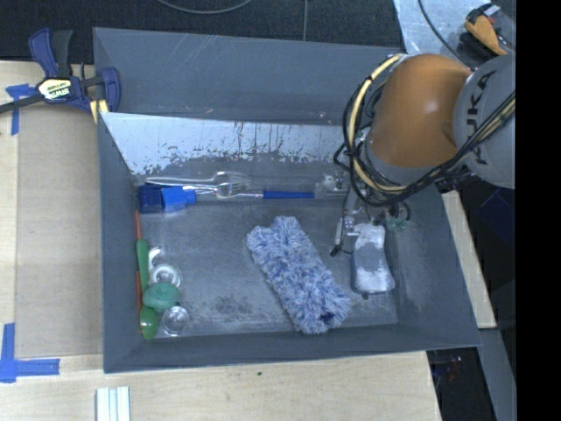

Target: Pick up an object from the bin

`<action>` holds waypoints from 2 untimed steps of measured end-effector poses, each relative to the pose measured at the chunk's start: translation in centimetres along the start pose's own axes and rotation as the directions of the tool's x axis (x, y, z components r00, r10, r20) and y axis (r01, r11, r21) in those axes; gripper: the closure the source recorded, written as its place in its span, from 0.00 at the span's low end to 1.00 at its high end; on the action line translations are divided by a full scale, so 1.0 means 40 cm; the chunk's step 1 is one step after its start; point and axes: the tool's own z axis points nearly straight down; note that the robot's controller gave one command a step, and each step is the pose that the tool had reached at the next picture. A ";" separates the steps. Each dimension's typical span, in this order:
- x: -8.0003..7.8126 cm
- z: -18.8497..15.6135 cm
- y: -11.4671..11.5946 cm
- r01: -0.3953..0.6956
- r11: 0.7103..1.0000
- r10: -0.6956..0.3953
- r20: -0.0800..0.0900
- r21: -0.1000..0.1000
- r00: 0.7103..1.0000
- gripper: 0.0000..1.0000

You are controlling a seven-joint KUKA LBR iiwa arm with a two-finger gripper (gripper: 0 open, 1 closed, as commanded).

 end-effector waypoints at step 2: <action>-0.035 0.232 0.148 0.197 0.980 -0.197 0.007 0.002 0.980 0.00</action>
Offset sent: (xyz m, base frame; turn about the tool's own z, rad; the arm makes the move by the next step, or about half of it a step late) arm 0.0126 0.0588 -0.0920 -0.1979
